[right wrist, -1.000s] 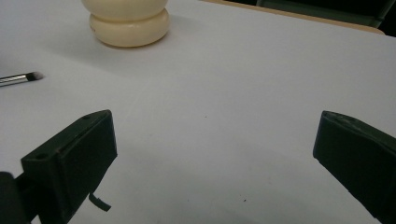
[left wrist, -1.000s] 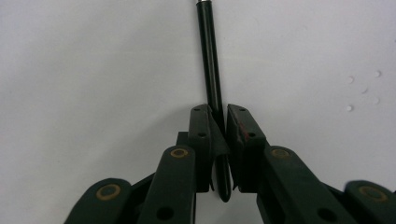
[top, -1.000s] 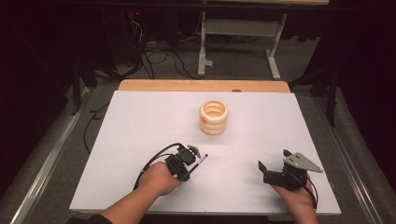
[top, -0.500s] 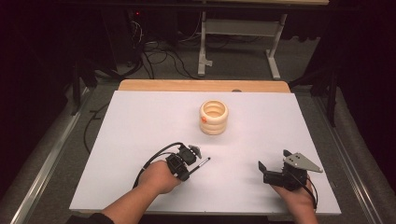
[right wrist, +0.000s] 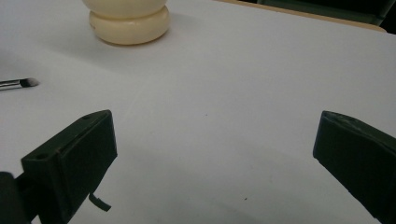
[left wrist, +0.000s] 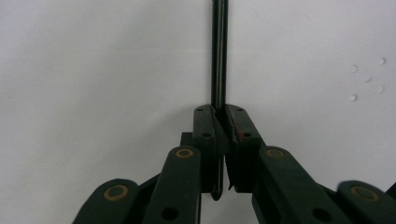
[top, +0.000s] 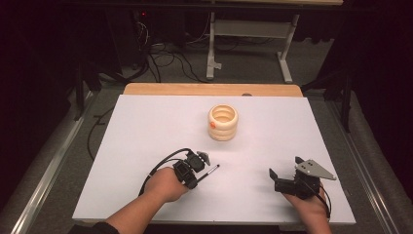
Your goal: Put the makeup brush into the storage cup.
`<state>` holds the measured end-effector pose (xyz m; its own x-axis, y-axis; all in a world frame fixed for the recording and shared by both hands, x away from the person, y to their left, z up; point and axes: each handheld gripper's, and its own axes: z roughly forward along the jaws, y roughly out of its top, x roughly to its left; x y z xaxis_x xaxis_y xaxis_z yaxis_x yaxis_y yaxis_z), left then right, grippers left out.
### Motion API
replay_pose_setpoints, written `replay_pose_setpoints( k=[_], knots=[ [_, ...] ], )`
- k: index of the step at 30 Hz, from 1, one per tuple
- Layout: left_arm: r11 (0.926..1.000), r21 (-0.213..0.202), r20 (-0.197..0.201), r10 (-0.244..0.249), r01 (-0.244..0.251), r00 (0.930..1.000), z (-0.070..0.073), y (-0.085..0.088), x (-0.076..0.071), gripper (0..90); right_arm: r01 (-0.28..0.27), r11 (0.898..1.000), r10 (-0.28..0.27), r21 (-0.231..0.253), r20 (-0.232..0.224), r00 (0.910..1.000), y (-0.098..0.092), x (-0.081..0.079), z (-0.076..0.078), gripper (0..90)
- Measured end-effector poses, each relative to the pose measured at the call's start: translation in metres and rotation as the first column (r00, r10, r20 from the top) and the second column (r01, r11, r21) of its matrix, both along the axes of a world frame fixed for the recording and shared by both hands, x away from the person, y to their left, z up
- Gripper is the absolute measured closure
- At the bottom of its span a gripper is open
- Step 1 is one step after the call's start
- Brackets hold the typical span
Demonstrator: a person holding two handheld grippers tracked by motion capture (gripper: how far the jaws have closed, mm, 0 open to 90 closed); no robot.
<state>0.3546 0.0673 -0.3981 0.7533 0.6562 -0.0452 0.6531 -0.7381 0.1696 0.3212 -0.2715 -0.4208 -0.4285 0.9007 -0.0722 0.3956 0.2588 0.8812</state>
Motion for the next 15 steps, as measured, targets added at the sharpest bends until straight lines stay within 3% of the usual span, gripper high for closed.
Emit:
replay_pose_setpoints(
  k=[15],
  knots=[
    [0.9997,-0.024,0.0,-0.002,0.002,1.0,0.0019,0.0004,-0.0006,83.5,0.001,1.0,-0.001,0.001,-0.001,1.0,-0.0003,0.0002,-0.0002,1.2]
  ],
)
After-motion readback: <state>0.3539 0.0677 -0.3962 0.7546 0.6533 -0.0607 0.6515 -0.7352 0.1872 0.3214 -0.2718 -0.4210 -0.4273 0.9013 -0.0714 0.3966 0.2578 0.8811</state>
